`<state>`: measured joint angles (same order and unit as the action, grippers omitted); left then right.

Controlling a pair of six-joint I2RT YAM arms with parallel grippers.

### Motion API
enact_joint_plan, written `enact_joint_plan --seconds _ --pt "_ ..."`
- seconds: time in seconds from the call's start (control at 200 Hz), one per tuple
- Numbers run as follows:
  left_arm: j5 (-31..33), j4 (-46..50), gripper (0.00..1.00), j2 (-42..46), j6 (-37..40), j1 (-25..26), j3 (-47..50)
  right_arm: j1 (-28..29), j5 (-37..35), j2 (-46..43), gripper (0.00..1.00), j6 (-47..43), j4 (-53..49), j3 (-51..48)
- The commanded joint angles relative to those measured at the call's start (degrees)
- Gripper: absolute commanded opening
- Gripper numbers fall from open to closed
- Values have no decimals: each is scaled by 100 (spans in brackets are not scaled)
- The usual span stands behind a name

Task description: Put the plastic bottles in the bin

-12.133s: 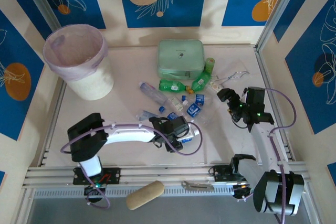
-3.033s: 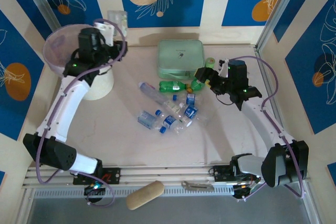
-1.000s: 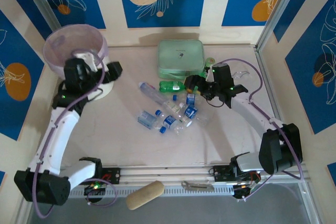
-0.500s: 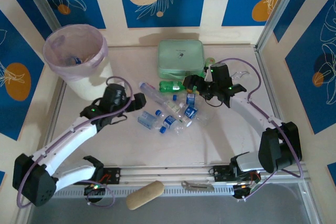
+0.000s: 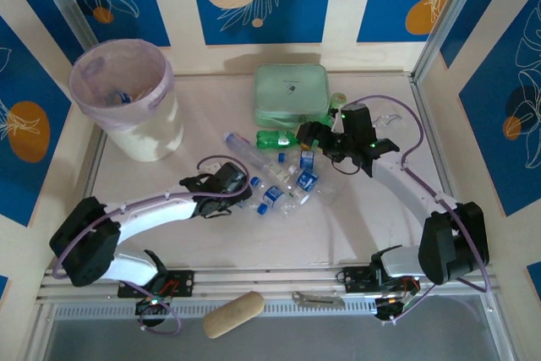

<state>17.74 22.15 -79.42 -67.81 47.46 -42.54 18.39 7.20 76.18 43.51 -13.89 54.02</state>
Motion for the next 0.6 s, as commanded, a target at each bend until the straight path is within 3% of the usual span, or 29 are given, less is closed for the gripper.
enact_joint_plan --seconds 0.0,0.365,0.595 --pt "-4 -108 99 -321 -714 44 -95 -72 -44 -192 91 0 35 -145" --pt "-35 -482 100 -1102 -776 55 -411 -278 -69 -524 91 -35 -17 -416" --pt "197 -480 85 -1033 -631 57 -330 -336 -52 -564 91 -37 -8 -463"
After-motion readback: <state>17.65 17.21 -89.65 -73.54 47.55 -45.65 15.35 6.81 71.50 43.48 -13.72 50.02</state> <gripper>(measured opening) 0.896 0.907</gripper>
